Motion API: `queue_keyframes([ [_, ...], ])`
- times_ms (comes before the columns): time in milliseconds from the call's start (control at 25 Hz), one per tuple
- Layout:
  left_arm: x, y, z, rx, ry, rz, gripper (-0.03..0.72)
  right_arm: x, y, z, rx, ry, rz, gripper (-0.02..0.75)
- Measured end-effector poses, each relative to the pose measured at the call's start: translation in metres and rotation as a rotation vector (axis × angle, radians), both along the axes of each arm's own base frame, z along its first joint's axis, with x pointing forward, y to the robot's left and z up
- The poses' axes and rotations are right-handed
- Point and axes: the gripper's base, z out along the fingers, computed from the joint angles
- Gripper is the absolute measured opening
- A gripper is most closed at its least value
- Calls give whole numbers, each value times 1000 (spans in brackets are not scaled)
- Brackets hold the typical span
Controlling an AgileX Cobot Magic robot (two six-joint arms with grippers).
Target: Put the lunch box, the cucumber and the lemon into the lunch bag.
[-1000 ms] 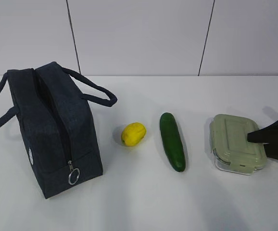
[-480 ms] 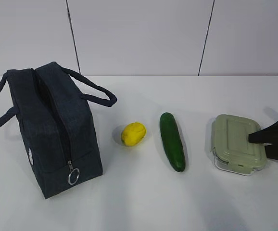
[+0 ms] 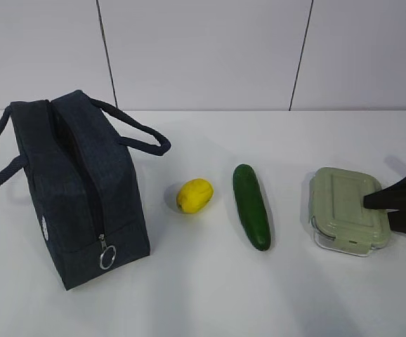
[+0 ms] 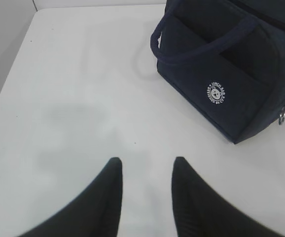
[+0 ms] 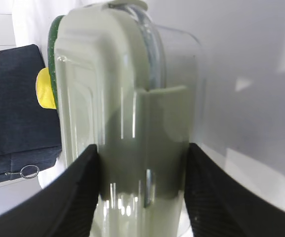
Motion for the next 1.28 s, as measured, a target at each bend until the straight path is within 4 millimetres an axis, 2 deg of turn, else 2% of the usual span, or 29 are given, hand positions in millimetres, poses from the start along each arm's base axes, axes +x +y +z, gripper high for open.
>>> queue_keyframes([
  [1280,0,0,0,0,0,0,241,0,0,0,9,23,-11,358],
])
